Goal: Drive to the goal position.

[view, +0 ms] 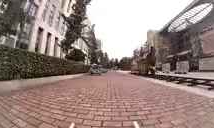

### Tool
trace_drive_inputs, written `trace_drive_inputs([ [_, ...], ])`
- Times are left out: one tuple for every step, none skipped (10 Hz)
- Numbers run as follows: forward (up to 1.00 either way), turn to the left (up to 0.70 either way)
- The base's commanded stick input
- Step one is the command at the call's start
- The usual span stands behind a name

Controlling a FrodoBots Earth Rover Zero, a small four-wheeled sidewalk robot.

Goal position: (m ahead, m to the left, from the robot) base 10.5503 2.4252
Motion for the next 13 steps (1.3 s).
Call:
trace_drive_inputs([
  [0.70, 0.00],
  [0.70, 0.00],
  [0.70, 0.00],
  [0.70, 0.00],
  [0.70, 0.00],
  [0.70, 0.00],
  [0.70, 0.00],
  [0.70, 0.00],
  [0.70, 0.00],
  [0.70, 0.00],
  [0.70, 0.00],
  [0.70, 0.00],
  [0.70, 0.00],
])
